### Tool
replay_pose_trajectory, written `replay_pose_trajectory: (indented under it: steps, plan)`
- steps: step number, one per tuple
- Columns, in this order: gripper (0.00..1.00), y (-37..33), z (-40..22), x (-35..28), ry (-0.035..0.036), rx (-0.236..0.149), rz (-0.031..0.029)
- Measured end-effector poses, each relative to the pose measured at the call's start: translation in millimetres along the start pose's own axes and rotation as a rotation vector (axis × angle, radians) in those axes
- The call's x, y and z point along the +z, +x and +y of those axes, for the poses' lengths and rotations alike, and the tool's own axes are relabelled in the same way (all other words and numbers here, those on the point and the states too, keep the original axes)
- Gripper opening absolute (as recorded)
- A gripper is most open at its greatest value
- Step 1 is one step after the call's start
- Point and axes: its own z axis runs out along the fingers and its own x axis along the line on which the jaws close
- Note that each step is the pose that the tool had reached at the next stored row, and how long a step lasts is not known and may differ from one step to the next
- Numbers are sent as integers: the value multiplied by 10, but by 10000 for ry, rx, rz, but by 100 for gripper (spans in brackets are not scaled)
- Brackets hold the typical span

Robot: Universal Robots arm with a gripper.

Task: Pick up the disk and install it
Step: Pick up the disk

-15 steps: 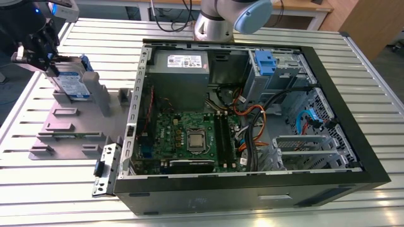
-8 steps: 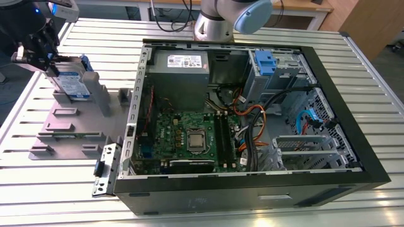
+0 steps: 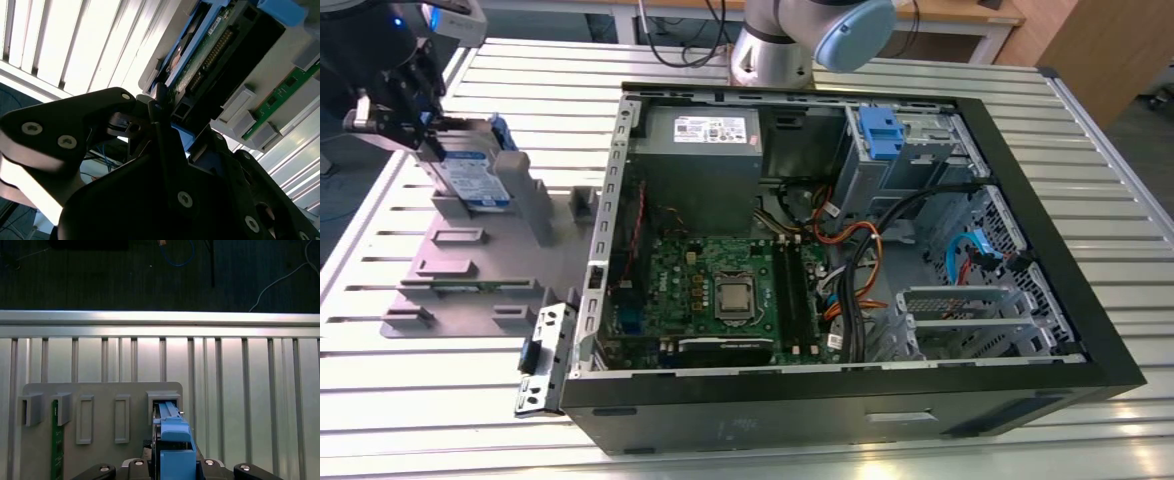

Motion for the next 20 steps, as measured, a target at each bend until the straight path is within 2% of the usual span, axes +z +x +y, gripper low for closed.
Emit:
replay_pose_trajectory:
  steps: [9, 20]
  plan:
    - [37, -7, 4, -80, 0, 0, 0]
    - [37, -14, 5, -84, -1, -1, 1]
